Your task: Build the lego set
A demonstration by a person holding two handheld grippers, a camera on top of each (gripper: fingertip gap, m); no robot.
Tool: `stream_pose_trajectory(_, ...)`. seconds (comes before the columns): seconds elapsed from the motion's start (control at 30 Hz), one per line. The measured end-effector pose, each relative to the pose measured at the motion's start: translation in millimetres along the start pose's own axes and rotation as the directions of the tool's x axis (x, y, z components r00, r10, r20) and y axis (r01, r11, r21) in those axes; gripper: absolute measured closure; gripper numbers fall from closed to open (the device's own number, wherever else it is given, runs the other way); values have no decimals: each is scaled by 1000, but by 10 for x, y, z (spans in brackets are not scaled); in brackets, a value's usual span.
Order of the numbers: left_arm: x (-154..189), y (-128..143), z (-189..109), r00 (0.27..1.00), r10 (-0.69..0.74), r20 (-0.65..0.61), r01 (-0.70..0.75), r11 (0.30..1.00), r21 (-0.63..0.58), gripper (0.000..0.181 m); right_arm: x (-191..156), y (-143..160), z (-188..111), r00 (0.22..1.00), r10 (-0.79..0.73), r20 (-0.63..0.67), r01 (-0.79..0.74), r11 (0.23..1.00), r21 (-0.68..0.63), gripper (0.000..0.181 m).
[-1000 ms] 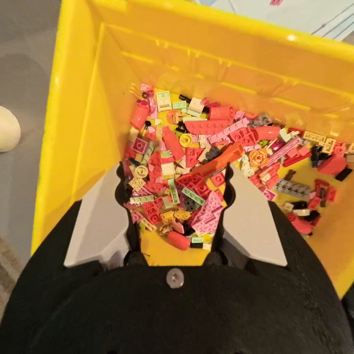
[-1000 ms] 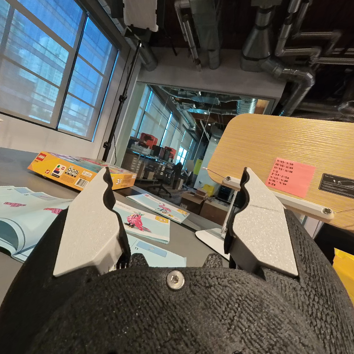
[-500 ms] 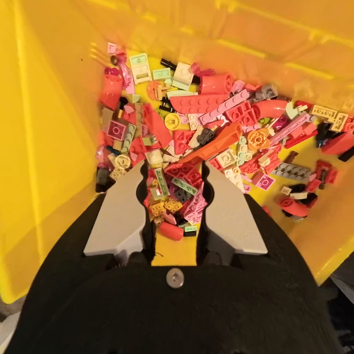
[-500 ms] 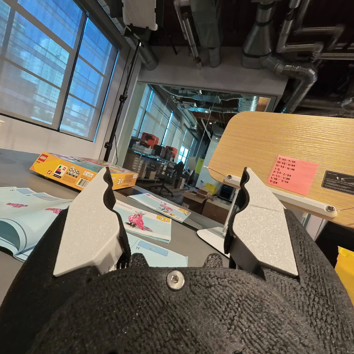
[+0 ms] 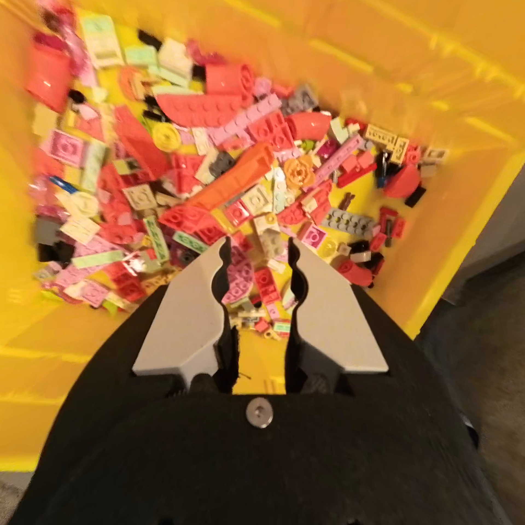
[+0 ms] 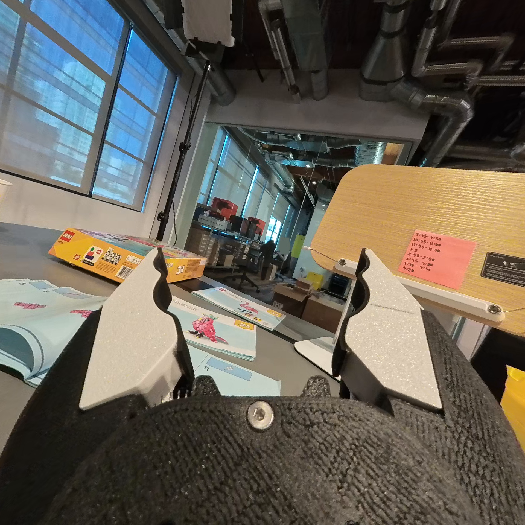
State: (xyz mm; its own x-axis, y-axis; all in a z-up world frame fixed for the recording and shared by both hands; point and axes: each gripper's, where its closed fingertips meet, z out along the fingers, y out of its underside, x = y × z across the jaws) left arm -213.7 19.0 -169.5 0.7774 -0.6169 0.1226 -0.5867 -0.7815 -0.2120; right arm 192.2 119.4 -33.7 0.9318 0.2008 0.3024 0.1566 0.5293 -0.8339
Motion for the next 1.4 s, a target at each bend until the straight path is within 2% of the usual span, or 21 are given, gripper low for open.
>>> stream_pose_trajectory(0.13, 92, 44, 26, 999, 38, 30, -37, 999, -18, 142, -5, -4, -1, 1000, 1, 1, -1, 1000, 2, 51)
stream_pose_trajectory(0.3, 92, 146, 118, 993, 87, 80, -77, 990, -115, 150, -6, -12, -4, 1000, 7, 2, -7, 1000, 6, 51)
stream_pose_trajectory(0.4, 76, 129, 122, 990, 97, 103, -85, 990, -113, 162, -8, -15, -5, 1000, 13, 5, -13, 1000, 8, 51)
stream_pose_trajectory(0.53, -65, 36, -9, 978, 108, 181, -102, 994, -44, 165, -11, -14, -6, 1000, 23, 8, -23, 1000, 9, 51)
stream_pose_trajectory(0.57, -66, -9, -83, 983, 85, 161, -87, 996, 1, 165, -9, -15, -6, 1000, 26, 8, -26, 1000, 10, 51)
stream_pose_trajectory(0.7, 112, -260, -469, 989, -42, -140, 76, 966, 247, 165, -9, -16, -6, 999, 32, 8, -32, 999, 11, 52)
stream_pose_trajectory(0.8, 59, -280, -615, 966, -91, -244, 160, 946, 281, 165, -20, -17, -3, 999, 34, 13, -34, 999, 12, 52)
stream_pose_trajectory(0.93, 200, -225, -545, 939, -89, -332, 167, 962, 215, 165, -31, -15, 0, 999, 33, 17, -33, 999, 11, 52)
stream_pose_trajectory(0.97, 262, -183, -480, 943, -72, -325, 137, 974, 181, 165, -32, -13, 1, 999, 33, 17, -33, 999, 10, 52)
stream_pose_trajectory(1.1, 427, 13, -229, 986, 25, -167, -18, 999, 47, 164, -37, -6, 4, 999, 33, 19, -33, 999, 7, 52)
stream_pose_trajectory(1.17, 553, 102, -139, 985, 73, -156, -76, 997, -14, 164, -39, -2, 7, 999, 33, 21, -33, 999, 6, 53)
stream_pose_trajectory(1.27, 564, 185, -19, 989, 96, -114, -106, 991, -78, 164, -45, 3, 10, 999, 35, 23, -35, 999, 4, 53)
stream_pose_trajectory(1.4, 599, 275, 75, 985, 83, -149, -103, 986, -132, 165, -53, 6, 11, 999, 34, 27, -34, 999, 2, 53)
